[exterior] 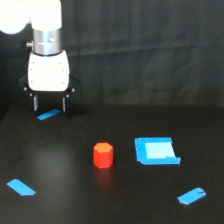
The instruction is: Pick up the red object from the table
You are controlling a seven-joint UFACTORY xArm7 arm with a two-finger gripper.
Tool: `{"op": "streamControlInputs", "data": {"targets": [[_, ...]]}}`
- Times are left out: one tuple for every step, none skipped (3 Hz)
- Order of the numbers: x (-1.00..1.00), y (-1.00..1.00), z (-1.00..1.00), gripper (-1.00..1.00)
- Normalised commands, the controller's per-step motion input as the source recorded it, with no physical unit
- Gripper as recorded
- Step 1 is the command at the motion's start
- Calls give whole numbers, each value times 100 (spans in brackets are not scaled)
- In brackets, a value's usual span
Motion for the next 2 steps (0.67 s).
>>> {"op": "streamControlInputs", "data": {"targets": [[98, -71, 12, 93], [100, -83, 8, 100]]}}
